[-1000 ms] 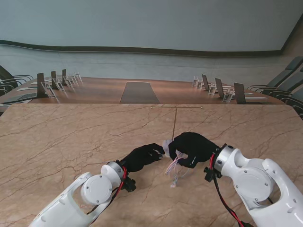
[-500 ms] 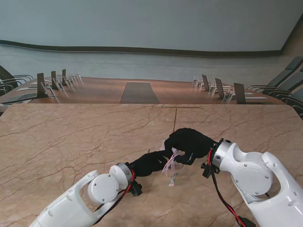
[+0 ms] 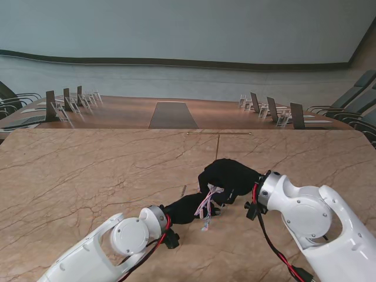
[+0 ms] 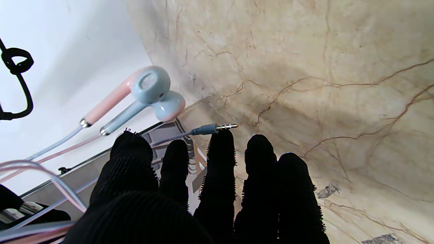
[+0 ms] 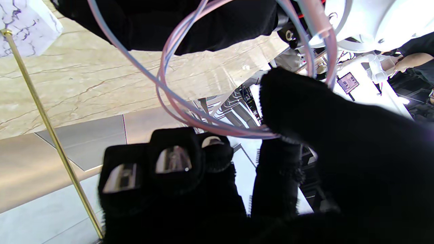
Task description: Take the wired earphone off the rack, coil the cable and place them on the table
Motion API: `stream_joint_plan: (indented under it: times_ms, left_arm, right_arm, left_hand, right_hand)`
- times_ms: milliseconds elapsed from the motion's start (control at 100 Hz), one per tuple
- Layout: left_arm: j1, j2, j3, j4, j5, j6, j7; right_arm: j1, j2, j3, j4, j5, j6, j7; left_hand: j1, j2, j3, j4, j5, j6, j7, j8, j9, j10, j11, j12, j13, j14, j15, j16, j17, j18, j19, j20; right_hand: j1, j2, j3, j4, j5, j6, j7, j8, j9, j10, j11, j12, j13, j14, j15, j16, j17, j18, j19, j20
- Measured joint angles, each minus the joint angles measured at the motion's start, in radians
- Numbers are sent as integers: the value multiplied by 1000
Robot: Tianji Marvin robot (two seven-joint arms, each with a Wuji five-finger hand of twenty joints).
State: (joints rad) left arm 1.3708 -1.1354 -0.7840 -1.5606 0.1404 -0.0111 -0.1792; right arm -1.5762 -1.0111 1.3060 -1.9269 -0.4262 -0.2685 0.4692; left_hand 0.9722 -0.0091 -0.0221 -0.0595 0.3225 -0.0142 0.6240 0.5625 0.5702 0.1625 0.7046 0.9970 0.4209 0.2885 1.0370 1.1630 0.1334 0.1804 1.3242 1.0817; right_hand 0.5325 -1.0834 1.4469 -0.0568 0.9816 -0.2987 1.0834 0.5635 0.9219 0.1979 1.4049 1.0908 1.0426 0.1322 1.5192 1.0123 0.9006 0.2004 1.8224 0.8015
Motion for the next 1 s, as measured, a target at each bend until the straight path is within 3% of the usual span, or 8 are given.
stream_joint_plan:
  times_ms: [200, 570, 660, 830, 1000]
  left_arm:
    - [10, 11, -6, -24, 14, -15, -18]
    - [-18, 16, 36, -24, 10, -9, -30]
    - [-26, 13, 39, -20, 8, -9, -30]
    - [-36, 10, 43, -15, 12, -10, -25]
    - [-42, 2, 44, -2, 22, -16, 6]
  right_arm:
    - [4, 0, -10, 8, 0, 4, 1]
    - [10, 0, -19, 21, 17, 11, 5]
    - [10, 0, -19, 21, 21, 11, 9]
    - [8, 0, -17, 21, 30, 13, 15]
    - [5, 2, -15, 21, 39, 14, 24]
  left_hand:
    - [-39, 0, 0, 0, 0, 0, -11, 0, 0, 0, 0, 0, 0, 0, 0, 0, 0, 0, 0, 0]
    - [-35, -1, 2, 0, 0, 0, -14, 3, 1, -22, 44, 57, 0, -6, 2, 0, 2, -1, 0, 0]
    - [2, -7, 3, 0, 2, -3, -3, 27, 7, -24, 74, 81, 11, -10, 14, 0, 17, -2, 0, 1]
    - [103, -38, 2, 4, 44, -76, 78, 72, 32, -35, 107, 119, 24, -16, 32, 8, 33, -2, 2, 8]
    - [189, -40, 4, 5, 80, -122, 206, 151, 84, -45, 124, 267, 58, -19, 55, 8, 60, -2, 15, 23]
  right_hand:
    - [0, 0, 0, 0, 0, 1, -1, 7, 0, 0, 0, -10, 0, 0, 0, -1, 0, 0, 0, 0]
    - [1, 0, 1, 0, 0, 5, -1, 11, 0, 0, 0, -21, 0, 1, 0, -12, -1, 2, 0, 0]
    - [2, 0, 1, 0, 0, 8, -1, 11, 0, 0, 0, -22, 0, 1, 0, -12, -2, 3, 0, 0]
    - [2, 0, 1, 0, 0, 10, -1, 11, 0, 0, 0, -24, 0, 2, 0, -12, -3, 5, 0, 1]
    - [3, 0, 1, 1, 0, 10, -1, 11, 0, 0, 0, -24, 0, 3, 0, -13, -4, 6, 0, 2]
